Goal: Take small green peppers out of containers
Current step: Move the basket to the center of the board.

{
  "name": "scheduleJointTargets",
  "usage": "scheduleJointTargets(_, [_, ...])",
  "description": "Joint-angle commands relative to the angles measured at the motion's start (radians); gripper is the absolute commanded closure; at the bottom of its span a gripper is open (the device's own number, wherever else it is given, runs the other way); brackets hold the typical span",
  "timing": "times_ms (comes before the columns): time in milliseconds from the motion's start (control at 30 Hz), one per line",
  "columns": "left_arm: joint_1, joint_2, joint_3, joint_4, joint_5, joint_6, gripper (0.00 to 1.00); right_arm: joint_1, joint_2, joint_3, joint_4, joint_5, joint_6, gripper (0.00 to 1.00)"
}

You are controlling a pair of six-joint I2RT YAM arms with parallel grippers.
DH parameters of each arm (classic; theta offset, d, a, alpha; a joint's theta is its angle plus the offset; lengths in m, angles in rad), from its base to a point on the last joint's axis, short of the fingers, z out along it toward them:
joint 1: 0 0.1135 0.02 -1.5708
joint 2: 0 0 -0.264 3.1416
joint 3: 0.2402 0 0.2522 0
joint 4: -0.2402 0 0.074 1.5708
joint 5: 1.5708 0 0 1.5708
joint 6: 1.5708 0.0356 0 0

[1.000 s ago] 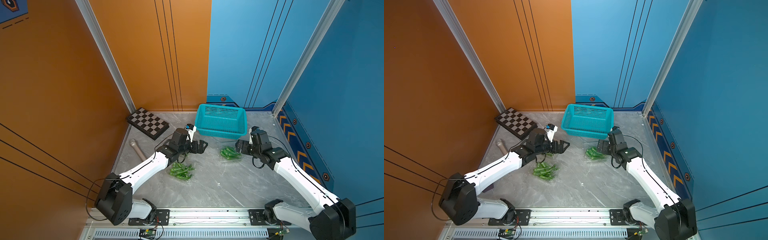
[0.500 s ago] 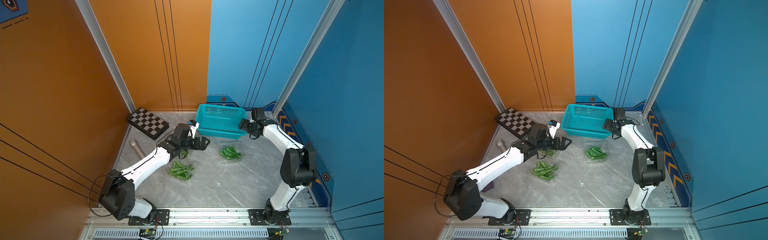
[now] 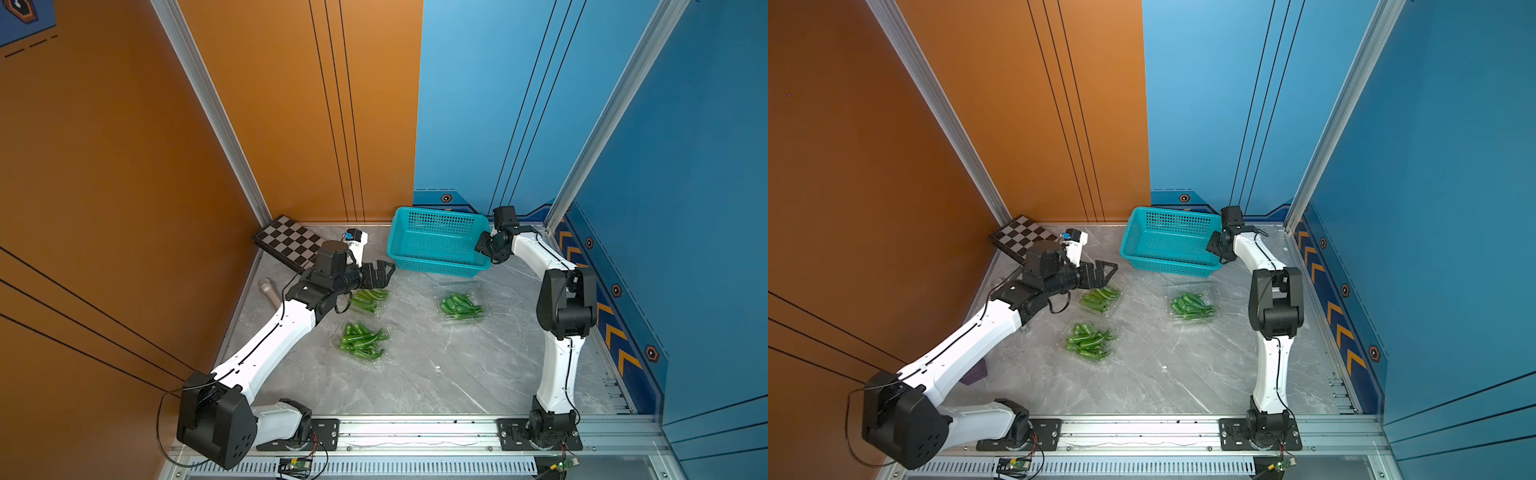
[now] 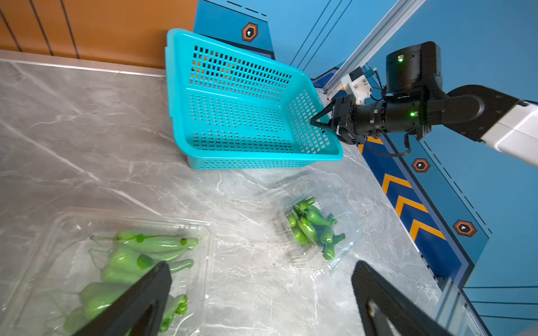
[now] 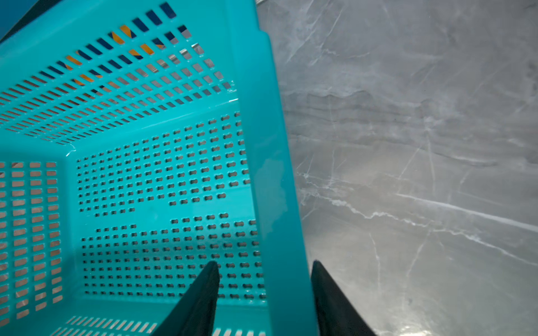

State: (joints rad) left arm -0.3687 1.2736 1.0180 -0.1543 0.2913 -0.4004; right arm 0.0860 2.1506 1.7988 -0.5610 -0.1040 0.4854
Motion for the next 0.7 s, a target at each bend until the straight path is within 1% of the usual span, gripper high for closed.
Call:
scheduleJointTargets(0, [0.030, -0.018, -0.031, -0.025, 0.029, 0.010, 0.01, 0.018, 0.019, 0.050, -0.087, -0.011, -0.036, 0.57])
scheduleJointTargets(133, [0.052, -0.035, -0.045, -0.025, 0.036, 0.008, 0.01, 0.039, 0.015, 0.046, -0.119, -0.007, -0.092, 0.71])
scheduleJointTargets(200, [0.061, -0.040, -0.052, -0.025, 0.041, 0.006, 0.01, 0.060, 0.016, 0.047, -0.138, 0.002, -0.135, 0.76])
scheduleJointTargets(267, [0.065, -0.043, -0.058, -0.025, 0.041, 0.005, 0.01, 0.078, 0.010, 0.041, -0.154, 0.007, -0.168, 0.85])
scheduleJointTargets(333, [0.073, -0.051, -0.066, -0.025, 0.042, 0.002, 0.01, 0.100, -0.006, 0.025, -0.164, 0.023, -0.197, 0.90])
scheduleJointTargets(467, [0.082, -0.070, -0.081, -0.024, 0.041, -0.002, 0.01, 0.139, -0.042, -0.019, -0.165, 0.010, -0.235, 0.95])
scheduleJointTargets(633, [0.089, -0.095, -0.091, -0.025, 0.042, -0.006, 0.01, 0.189, -0.070, -0.059, -0.166, 0.006, -0.238, 0.96])
scheduleJointTargets(667, [0.089, -0.100, -0.096, -0.025, 0.043, -0.006, 0.01, 0.196, -0.097, -0.064, -0.164, 0.001, -0.235, 0.96])
